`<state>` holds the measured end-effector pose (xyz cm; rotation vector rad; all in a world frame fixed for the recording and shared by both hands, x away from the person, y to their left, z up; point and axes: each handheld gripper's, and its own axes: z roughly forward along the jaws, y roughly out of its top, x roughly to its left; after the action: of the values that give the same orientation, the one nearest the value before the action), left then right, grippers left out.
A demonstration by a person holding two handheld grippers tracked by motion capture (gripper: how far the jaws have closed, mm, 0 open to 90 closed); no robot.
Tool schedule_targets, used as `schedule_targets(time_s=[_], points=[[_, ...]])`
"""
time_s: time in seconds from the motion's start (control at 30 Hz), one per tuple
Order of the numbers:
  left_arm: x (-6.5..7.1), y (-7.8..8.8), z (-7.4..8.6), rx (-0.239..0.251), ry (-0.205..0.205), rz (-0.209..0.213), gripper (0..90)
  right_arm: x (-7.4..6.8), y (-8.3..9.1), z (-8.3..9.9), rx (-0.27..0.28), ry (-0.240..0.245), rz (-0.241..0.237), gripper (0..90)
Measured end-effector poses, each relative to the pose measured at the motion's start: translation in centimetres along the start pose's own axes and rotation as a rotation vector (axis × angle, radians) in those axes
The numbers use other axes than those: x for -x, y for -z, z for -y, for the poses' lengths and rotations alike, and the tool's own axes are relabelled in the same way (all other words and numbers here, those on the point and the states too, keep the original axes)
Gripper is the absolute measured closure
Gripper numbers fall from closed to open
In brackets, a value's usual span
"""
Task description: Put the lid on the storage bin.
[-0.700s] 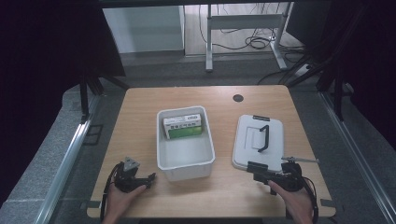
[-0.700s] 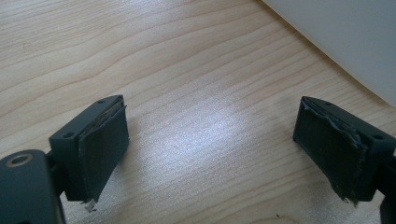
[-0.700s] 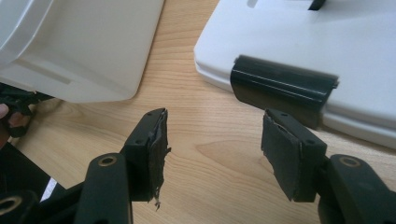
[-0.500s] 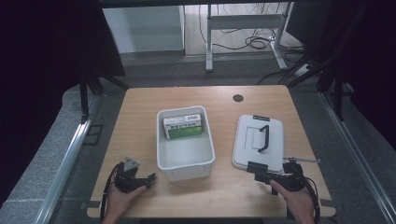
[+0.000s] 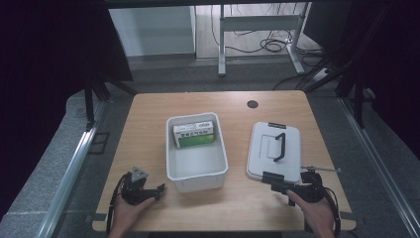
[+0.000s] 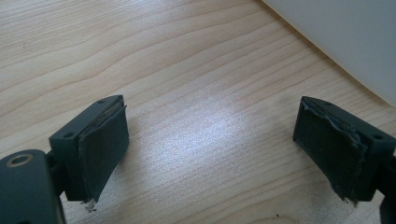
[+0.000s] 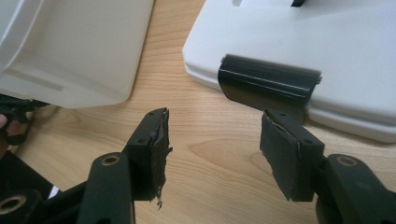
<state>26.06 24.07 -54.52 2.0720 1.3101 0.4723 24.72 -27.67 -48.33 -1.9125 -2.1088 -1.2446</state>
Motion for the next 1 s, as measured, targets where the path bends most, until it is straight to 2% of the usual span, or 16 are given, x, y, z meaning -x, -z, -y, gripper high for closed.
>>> schedule_targets(time_s=[0.17,0.53,0.7,1.0], points=[[0.0,0.0,0.0,0.001,0.000,-0.001,10.6,-0.1,0.1,-0.6,0.007,0.021,0.014,43.1],[0.0,0.0,0.0,0.002,0.001,-0.001,10.8,-0.5,1.2,-1.8,0.042,0.021,0.017,43.6],[0.0,0.0,0.0,0.002,0.001,-0.002,11.0,-0.5,1.2,-2.3,0.037,0.022,0.023,43.9],[0.0,0.0,0.0,0.002,0.001,-0.002,11.0,-0.6,1.6,-3.8,0.055,0.002,0.028,44.6]])
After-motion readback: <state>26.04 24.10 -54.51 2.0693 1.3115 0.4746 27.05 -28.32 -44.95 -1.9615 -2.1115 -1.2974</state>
